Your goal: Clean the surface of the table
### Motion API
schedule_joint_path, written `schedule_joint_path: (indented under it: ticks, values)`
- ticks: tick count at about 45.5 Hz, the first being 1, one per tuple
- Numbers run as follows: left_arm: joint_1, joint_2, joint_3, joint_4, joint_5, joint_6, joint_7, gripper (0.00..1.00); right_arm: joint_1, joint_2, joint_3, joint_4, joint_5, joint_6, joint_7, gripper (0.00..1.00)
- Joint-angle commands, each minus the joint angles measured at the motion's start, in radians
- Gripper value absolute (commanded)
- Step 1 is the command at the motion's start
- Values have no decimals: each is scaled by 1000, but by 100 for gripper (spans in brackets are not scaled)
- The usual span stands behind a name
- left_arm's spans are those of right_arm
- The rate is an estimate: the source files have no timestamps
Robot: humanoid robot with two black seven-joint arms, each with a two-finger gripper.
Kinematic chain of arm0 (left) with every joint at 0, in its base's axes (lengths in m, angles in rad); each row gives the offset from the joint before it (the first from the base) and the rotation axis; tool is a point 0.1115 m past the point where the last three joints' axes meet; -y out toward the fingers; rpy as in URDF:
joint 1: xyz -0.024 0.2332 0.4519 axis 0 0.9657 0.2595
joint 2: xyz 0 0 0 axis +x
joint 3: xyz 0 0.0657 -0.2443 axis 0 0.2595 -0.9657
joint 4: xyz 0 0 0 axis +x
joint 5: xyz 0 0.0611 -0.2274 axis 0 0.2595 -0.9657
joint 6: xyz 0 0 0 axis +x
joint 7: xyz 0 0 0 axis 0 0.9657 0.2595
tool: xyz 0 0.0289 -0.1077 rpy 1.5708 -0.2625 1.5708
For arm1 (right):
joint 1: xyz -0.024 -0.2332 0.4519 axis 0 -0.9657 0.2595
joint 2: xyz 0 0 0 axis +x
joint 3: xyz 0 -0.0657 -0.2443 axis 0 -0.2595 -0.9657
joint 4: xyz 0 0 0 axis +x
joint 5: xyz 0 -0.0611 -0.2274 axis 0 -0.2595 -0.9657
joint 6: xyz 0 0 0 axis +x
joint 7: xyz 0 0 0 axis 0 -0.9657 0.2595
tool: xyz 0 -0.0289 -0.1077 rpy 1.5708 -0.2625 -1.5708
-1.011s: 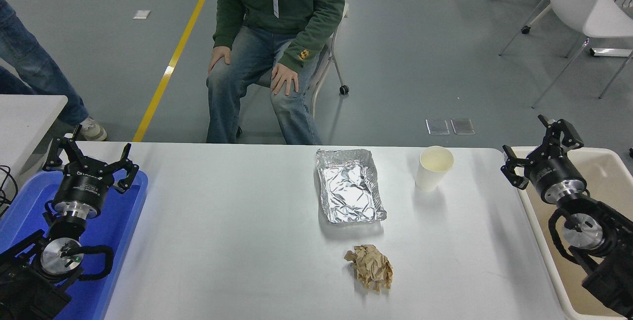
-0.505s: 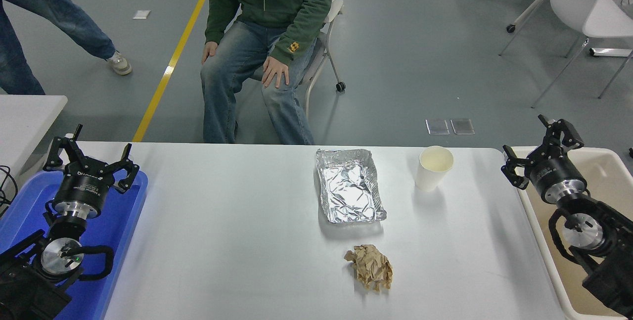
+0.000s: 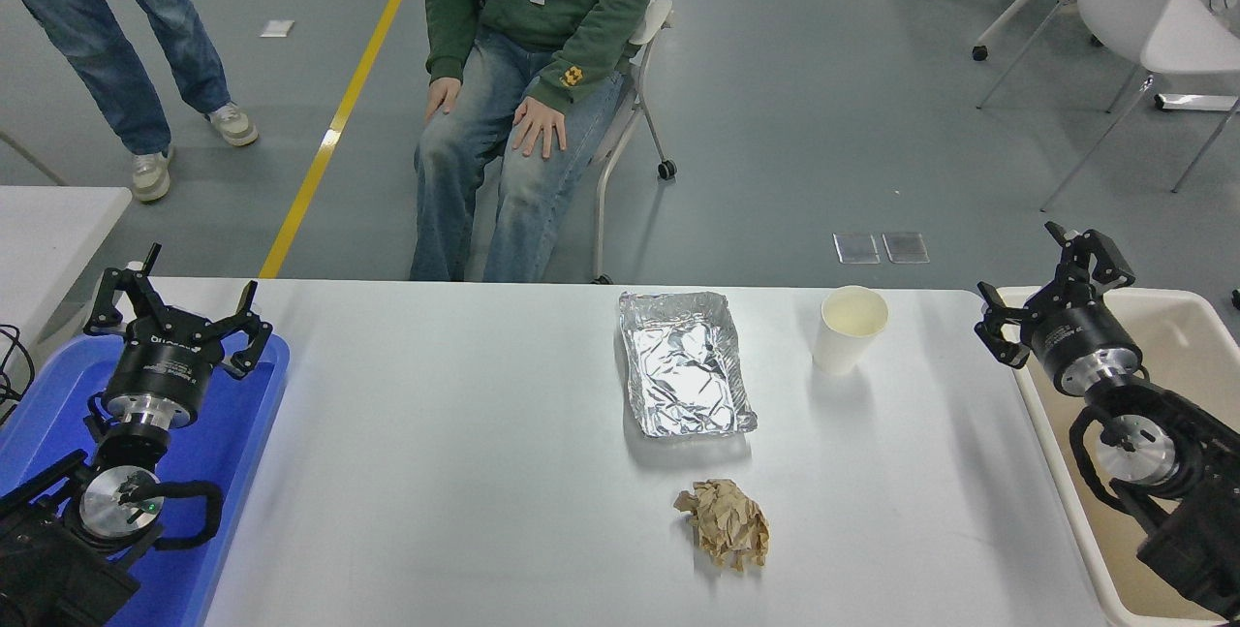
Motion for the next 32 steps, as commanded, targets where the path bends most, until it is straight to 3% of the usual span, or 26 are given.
schedule_joint_path:
  ticks: [1, 32]
  values:
    - [0, 0, 0, 0, -1, 0, -1, 100, 12, -1, -22, -1, 0, -1, 0, 100]
    - [0, 0, 0, 0, 0, 0, -1, 100, 15, -43, -27, 5, -6, 7, 1, 100]
